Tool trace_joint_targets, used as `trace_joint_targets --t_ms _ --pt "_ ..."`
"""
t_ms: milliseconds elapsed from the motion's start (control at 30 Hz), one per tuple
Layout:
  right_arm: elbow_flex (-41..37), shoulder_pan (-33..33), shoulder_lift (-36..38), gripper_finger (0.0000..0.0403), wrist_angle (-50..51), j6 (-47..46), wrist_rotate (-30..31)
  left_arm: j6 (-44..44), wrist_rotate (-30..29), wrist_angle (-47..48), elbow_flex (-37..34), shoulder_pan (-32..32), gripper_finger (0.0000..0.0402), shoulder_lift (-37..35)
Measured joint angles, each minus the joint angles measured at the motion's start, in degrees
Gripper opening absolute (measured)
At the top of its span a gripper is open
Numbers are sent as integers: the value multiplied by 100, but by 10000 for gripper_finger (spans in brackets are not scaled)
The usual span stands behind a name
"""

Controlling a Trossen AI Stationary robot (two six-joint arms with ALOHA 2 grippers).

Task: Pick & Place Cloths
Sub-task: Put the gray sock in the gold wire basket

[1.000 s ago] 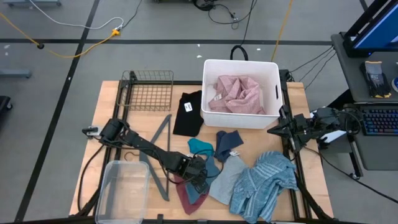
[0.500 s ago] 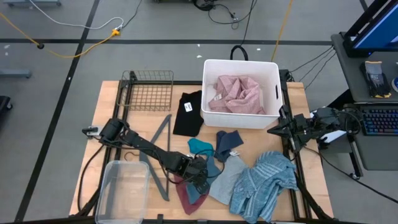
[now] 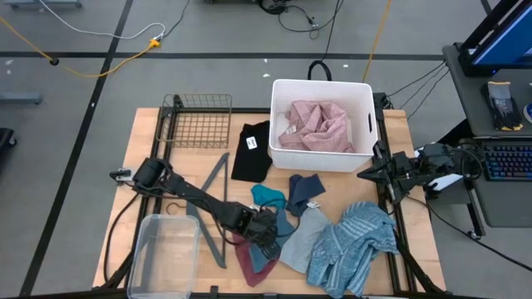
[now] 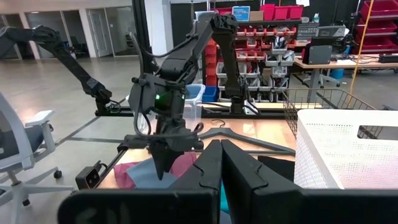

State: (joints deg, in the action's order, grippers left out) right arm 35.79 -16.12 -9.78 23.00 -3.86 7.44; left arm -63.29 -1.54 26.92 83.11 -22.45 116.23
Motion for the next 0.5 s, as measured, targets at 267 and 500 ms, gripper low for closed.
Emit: trace_joint_targets --t_ms 267,500 --pt "-2 0 0 0 1 0 0 180 -329 85 2 136 4 -663" --pt "-2 1 0 0 4 2 0 447 -796 17 4 278 3 -1606"
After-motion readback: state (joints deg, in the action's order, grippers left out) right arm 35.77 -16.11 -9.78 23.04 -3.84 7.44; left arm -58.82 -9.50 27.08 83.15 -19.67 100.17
